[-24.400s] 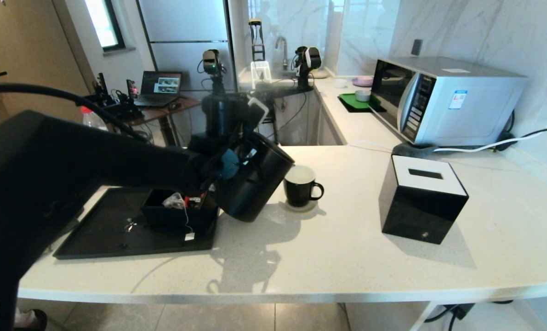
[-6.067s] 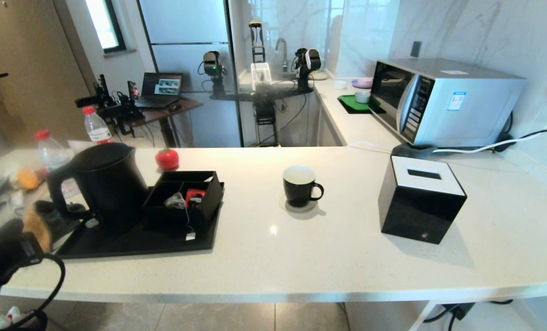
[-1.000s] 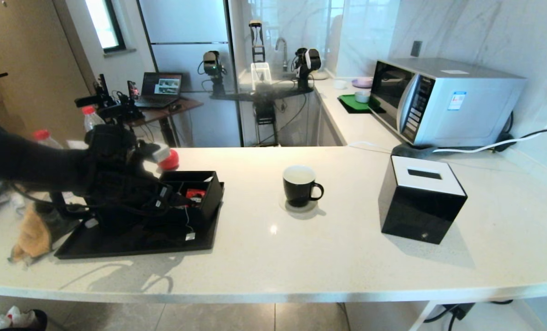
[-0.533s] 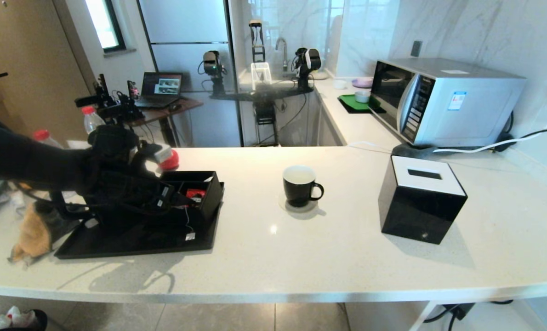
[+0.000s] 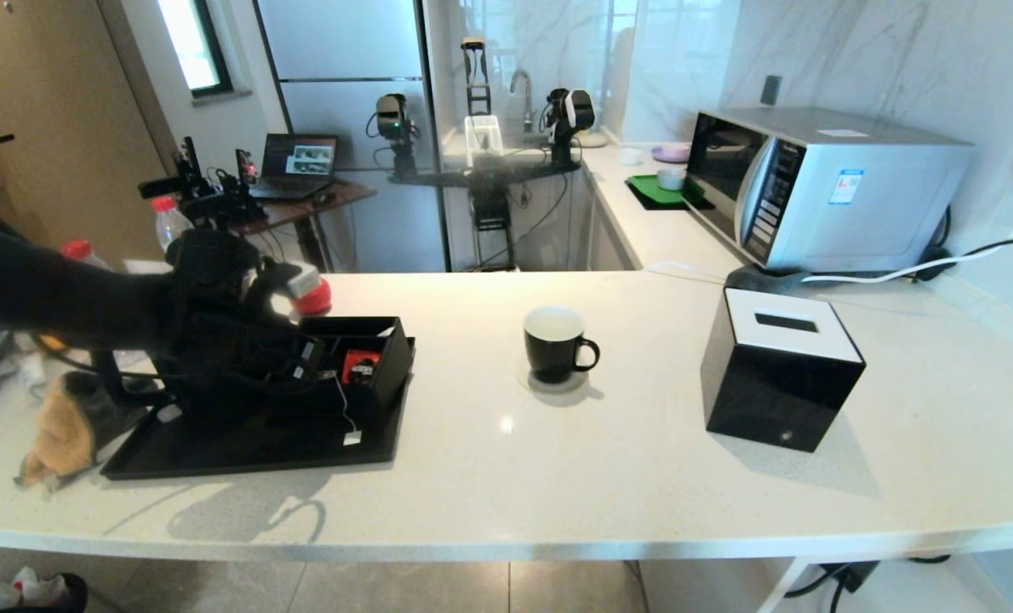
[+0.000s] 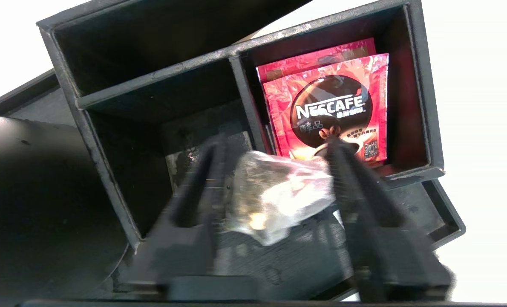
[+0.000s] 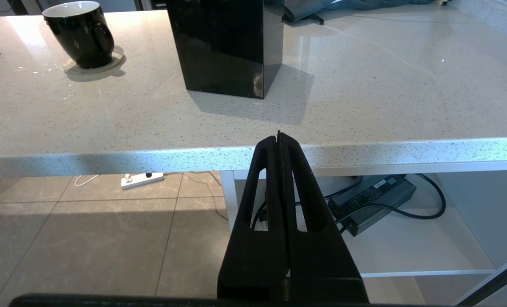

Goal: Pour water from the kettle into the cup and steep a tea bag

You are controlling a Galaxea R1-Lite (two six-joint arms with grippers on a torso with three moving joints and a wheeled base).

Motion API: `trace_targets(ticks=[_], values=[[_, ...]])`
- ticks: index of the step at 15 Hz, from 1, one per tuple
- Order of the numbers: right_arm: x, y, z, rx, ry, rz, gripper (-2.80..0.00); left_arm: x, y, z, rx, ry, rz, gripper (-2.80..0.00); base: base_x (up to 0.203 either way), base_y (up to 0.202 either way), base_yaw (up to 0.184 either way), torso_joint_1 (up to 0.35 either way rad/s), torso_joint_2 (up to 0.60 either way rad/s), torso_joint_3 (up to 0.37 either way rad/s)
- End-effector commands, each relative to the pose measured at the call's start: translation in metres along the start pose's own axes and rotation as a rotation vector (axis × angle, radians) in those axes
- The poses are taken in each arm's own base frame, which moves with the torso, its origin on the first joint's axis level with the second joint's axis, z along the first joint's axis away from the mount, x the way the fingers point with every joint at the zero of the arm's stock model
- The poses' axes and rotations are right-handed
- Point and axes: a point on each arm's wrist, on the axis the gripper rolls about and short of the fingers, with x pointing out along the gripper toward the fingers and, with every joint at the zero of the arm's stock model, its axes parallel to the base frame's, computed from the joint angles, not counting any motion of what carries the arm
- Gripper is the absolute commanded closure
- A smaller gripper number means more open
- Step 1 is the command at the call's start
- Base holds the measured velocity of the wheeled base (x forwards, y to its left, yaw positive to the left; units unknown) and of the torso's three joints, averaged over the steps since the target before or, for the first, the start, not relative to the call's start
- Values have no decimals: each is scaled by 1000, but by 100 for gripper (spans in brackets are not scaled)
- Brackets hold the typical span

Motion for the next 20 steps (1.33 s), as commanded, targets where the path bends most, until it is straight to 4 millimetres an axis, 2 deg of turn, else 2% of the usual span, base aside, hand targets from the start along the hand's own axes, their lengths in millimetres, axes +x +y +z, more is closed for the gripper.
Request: trace_targets(ticks=[1,9,13,20], values=[[0,0,0,0,1,0,0,-1,1,1,1,-3,1,0,0,0,0,0,0,0],[0,0,0,0,1,0,0,-11,1,5,5,-24,15,0,0,0,0,0,0,0],[0,0,0,0,1,0,0,-25,-1,9,14,-52,33,0,0,0,0,0,0,0],[0,0,0,0,1,0,0,-62,-10,12,39,-140,71,0,0,0,0,0,0,0]])
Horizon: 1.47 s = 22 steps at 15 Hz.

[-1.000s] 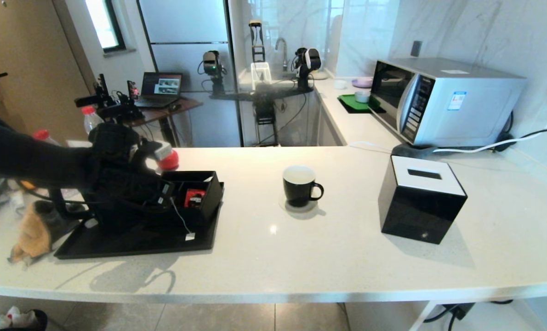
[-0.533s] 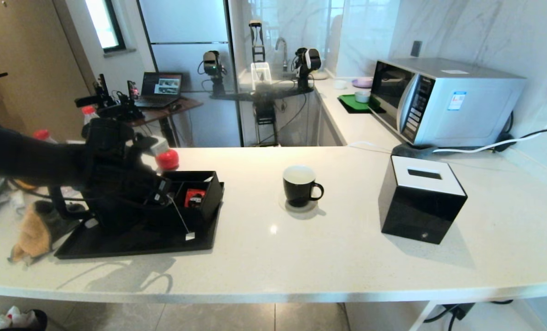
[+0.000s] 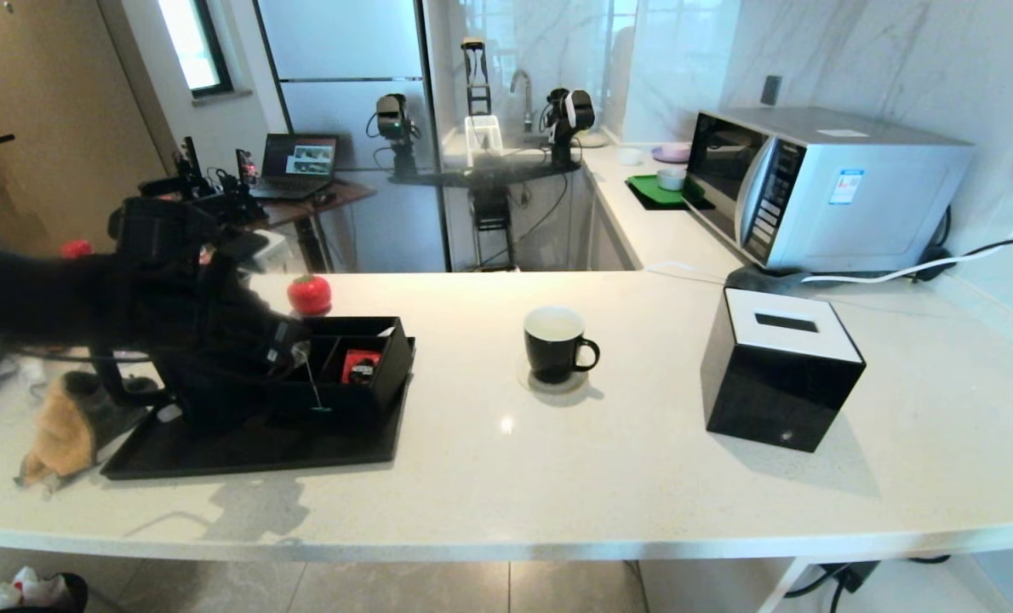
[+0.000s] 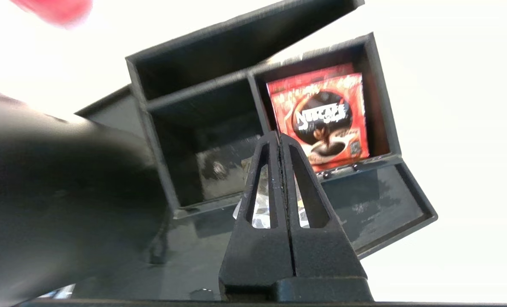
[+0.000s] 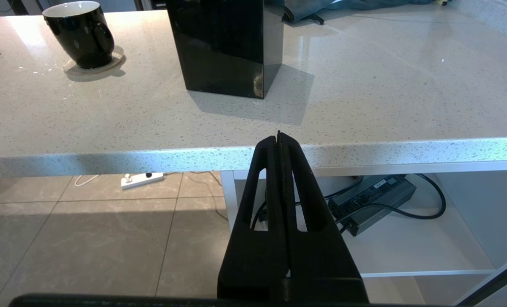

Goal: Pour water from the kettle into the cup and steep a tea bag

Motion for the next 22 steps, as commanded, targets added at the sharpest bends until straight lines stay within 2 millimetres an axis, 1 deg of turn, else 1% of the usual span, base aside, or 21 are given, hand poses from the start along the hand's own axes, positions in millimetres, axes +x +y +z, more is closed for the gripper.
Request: trace_targets(ticks=[1,4,8,11,14,18,22], values=[[0,0,0,0,1,0,0,-16,-3,5,16,-51,19,0,0,0,0,0,0,0],[0,0,0,0,1,0,0,-29,-5,9,33,-103,56,0,0,0,0,0,0,0],[0,0,0,0,1,0,0,-49,-12,15,50,-150,62,0,0,0,0,0,0,0],[0,0,0,0,1,0,0,-61,-19,19,65,-179,59,0,0,0,0,0,0,0],[0,0,0,0,1,0,0,-69,-28,24,86,-208,43,0,0,0,0,0,0,0],[0,0,0,0,1,0,0,-79,-47,32,120,-257,3,0,0,0,0,0,0,0],[0,0,0,0,1,0,0,-84,-64,37,150,-285,-47,0,0,0,0,0,0,0]])
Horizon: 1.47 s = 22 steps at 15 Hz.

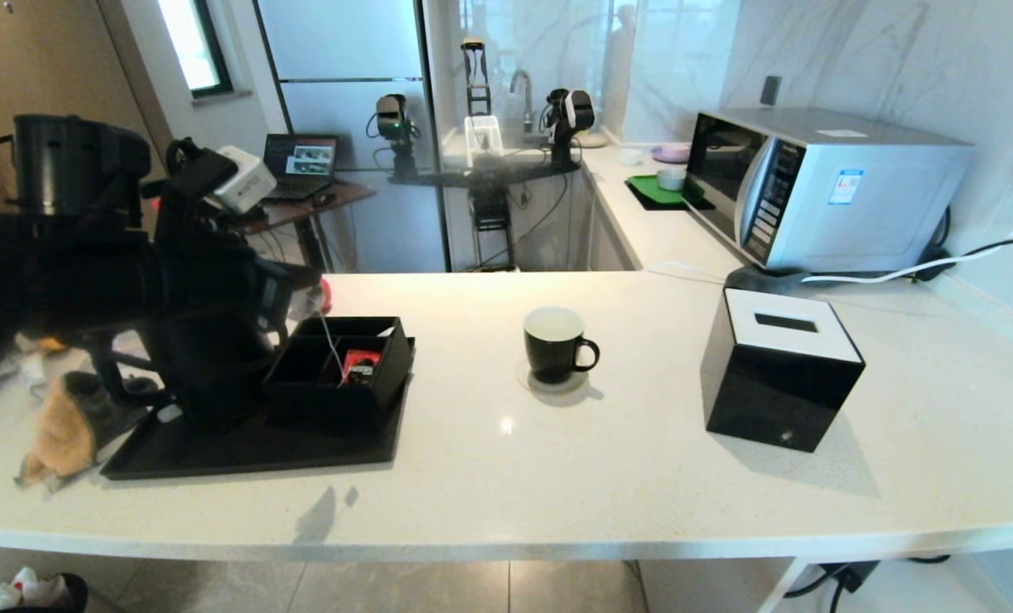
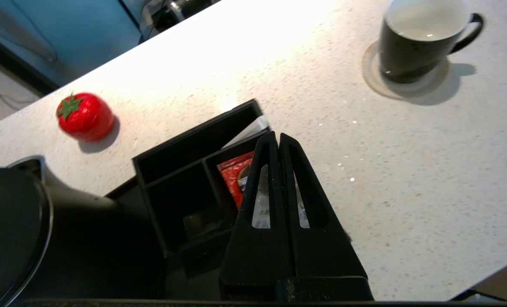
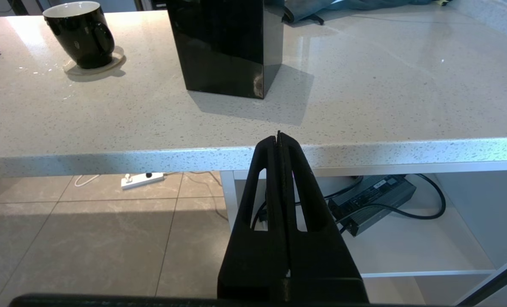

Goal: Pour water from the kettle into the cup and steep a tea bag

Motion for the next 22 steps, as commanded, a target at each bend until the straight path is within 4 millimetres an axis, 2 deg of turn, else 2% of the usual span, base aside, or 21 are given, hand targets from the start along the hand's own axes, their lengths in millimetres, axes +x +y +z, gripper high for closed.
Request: trace_targets(ticks=[1,7,13,18,20,22], values=[[0,0,0,0,1,0,0,-2,-7,5,16,-22,-23,0,0,0,0,0,0,0],[0,0,0,-1,1,0,0,2,-22,11,28,-77,-61,0,0,0,0,0,0,0],[-1,1,4,-73,-14,30,0,11,-26,15,43,-123,-73,0,0,0,0,0,0,0],[-8,3,37,-82,-39,74,0,10,-27,15,45,-127,-74,0,0,0,0,0,0,0],[0,4,50,-101,5,116,0,10,-26,17,48,-142,-70,0,0,0,0,0,0,0],[17,6,67,-124,58,159,0,10,-28,18,50,-145,-75,0,0,0,0,0,0,0]])
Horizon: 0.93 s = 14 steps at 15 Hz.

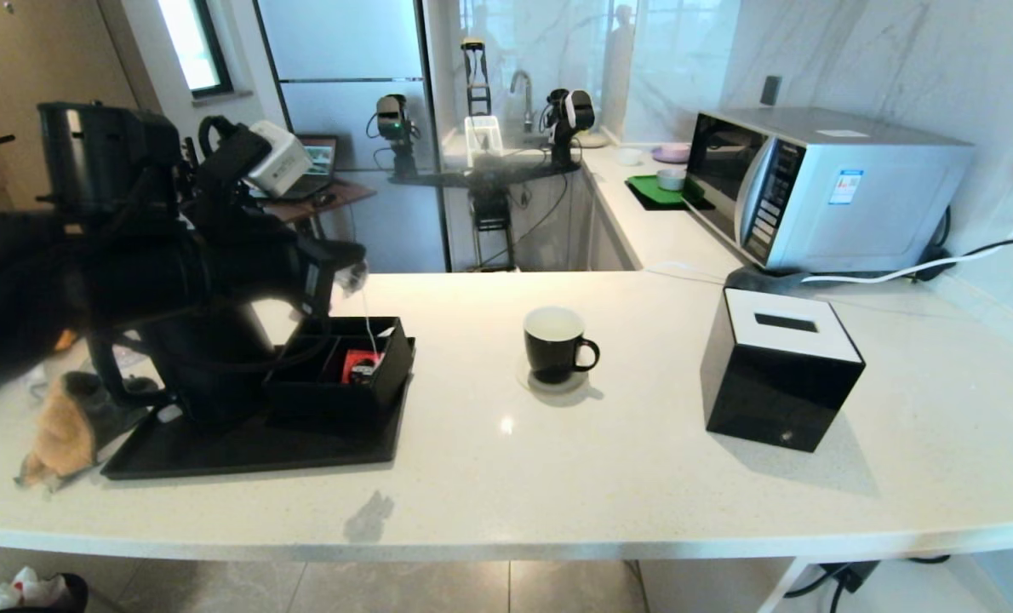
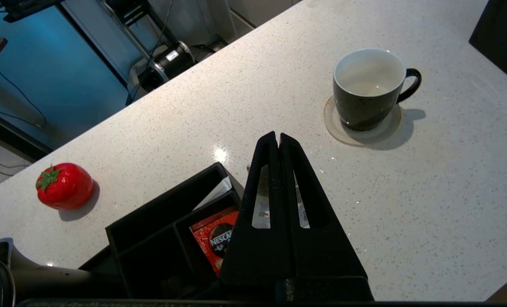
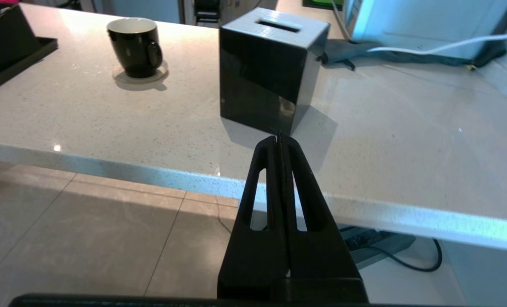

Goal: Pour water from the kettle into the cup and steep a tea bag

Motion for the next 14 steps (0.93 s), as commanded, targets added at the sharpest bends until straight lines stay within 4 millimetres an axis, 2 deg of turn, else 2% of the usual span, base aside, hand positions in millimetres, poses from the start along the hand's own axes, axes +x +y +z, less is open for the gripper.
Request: trace_targets(ticks=[1,2,5,9,12,14], values=[[27,-4,16,-5,118,41,0,1,-1,0,2,1,-5,0,0,0,0,0,0,0],[42,-6,25,-14,145,64,0,1,-1,0,2,1,-5,0,0,0,0,0,0,0],[105,-8,46,-30,196,121,0,3,-4,2,8,-15,-15,0,0,0,0,0,0,0],[210,1,56,-37,167,245,0,6,-13,6,-10,-31,-44,0,0,0,0,0,0,0],[280,25,53,-37,104,375,0,7,-18,7,-6,-34,-63,0,0,0,0,0,0,0],[320,58,61,-25,24,490,0,8,-22,8,-3,-36,-73,0,0,0,0,0,0,0]])
